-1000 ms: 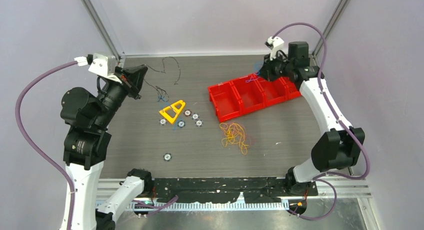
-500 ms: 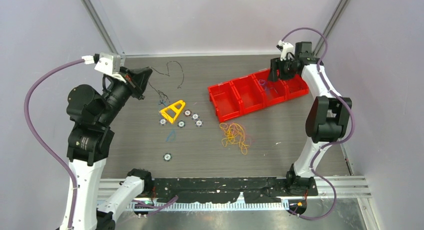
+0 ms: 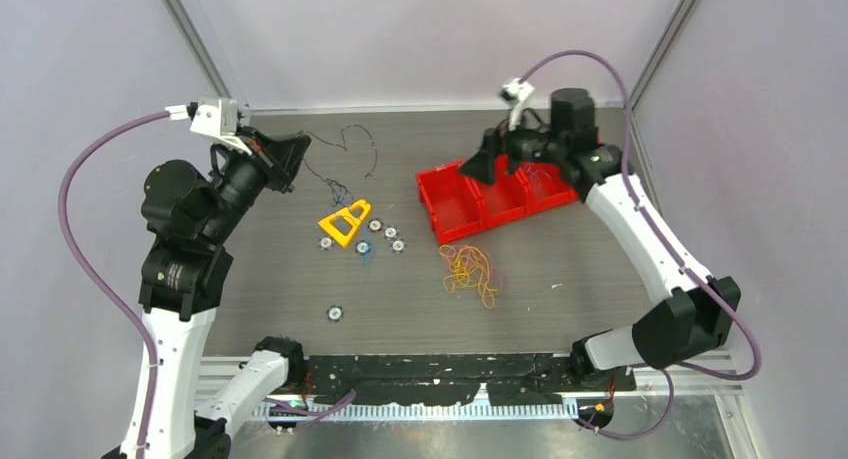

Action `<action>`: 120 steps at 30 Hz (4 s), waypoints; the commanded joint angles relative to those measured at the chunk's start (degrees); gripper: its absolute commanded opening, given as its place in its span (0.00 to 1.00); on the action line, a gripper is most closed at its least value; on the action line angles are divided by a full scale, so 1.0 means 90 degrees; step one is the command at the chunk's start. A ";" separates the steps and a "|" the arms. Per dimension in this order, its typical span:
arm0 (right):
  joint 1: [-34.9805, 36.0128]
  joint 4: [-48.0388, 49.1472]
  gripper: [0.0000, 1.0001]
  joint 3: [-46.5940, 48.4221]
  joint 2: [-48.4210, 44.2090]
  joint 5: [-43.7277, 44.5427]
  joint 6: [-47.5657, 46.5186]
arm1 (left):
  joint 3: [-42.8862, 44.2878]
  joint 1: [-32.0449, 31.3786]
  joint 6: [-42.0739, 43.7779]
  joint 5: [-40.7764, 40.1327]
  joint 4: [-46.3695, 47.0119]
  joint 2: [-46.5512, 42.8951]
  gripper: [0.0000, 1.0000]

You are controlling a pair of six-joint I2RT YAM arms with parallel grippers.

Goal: Untangle the cables

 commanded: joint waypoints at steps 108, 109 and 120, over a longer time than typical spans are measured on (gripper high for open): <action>-0.1208 -0.0714 0.54 0.1605 0.3044 0.2459 -0.2319 | -0.1087 0.1578 -0.1471 0.1375 -0.0049 0.0141 0.00; -0.1206 -0.0819 0.61 0.1629 0.2935 0.2416 -0.2293 | -0.1097 0.1576 -0.1397 0.1364 -0.0081 0.0131 0.00; -0.1205 -0.2299 0.99 0.2117 0.1379 0.1334 -0.2375 | -0.1313 0.1320 -0.1048 0.1858 -0.0662 0.0238 0.00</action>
